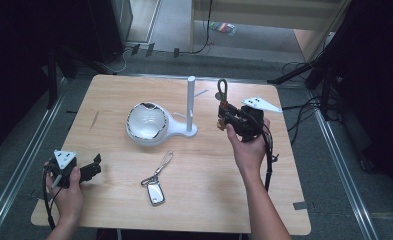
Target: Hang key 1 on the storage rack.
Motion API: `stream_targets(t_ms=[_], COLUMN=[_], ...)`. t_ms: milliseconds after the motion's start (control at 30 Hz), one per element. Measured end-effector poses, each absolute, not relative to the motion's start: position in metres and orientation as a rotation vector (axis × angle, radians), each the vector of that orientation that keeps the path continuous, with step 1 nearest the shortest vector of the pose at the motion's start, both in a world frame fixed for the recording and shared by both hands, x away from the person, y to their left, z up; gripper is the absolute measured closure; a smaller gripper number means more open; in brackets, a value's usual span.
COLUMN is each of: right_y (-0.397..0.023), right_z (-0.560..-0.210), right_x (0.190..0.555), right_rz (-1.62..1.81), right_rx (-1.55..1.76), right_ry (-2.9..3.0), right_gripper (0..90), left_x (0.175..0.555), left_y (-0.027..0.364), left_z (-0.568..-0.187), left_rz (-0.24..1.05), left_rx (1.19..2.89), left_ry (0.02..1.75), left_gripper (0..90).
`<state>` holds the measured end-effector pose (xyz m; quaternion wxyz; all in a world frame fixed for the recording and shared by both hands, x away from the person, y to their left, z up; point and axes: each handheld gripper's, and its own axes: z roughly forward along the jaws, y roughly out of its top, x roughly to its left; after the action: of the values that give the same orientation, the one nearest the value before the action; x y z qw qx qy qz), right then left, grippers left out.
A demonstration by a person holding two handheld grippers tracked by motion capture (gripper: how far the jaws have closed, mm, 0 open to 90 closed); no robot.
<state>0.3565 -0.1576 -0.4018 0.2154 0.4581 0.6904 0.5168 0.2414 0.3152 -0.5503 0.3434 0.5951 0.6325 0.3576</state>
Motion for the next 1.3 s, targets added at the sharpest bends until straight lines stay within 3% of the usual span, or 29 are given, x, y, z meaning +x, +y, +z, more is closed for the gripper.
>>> stream_targets(t_ms=[1300], right_y=[-0.138], right_z=[-0.420], right_x=[0.382], right_rz=[1.490], right_rx=[1.367], right_ry=[2.056], right_gripper=[68.9], left_x=[0.241], left_y=[0.315], left_z=[-0.550], left_rz=[0.926], left_rx=[1.556], left_ry=[1.638], left_gripper=[5.7])
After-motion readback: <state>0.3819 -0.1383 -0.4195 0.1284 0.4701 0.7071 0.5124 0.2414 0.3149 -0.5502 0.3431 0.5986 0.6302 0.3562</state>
